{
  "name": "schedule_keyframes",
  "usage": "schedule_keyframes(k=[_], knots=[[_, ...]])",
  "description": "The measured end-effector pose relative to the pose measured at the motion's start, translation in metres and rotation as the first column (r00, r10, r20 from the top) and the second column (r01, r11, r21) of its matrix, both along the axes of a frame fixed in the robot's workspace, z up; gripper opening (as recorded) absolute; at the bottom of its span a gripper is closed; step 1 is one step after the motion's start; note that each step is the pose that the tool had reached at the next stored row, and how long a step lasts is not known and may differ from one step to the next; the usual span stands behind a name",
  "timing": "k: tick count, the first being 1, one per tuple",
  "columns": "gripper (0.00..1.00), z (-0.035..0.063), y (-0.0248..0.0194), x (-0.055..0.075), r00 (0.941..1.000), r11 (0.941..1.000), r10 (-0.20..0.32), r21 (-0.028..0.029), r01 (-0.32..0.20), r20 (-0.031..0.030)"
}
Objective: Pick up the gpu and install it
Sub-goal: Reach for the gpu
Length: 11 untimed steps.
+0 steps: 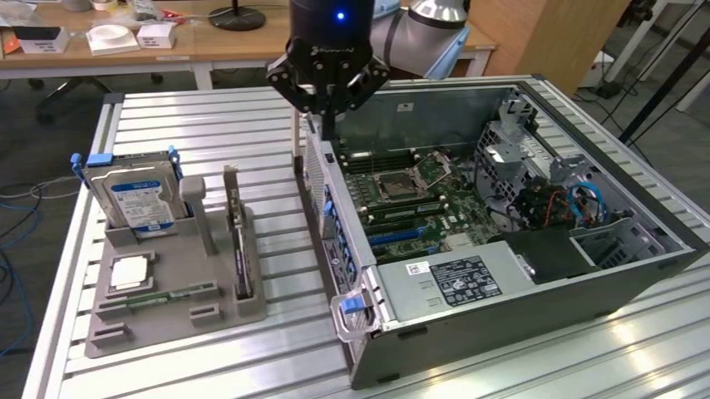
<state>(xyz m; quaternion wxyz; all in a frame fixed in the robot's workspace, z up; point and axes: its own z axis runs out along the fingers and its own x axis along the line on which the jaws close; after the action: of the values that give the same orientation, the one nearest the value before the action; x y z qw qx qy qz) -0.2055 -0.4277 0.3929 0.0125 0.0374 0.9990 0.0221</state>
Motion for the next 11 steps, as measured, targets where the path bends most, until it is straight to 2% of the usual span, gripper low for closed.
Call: schedule_keyframes(k=[11], knots=[[0.11,0.0,-0.0051,-0.0068,1.0,1.0,0.0,0.0,0.0,0.0]])
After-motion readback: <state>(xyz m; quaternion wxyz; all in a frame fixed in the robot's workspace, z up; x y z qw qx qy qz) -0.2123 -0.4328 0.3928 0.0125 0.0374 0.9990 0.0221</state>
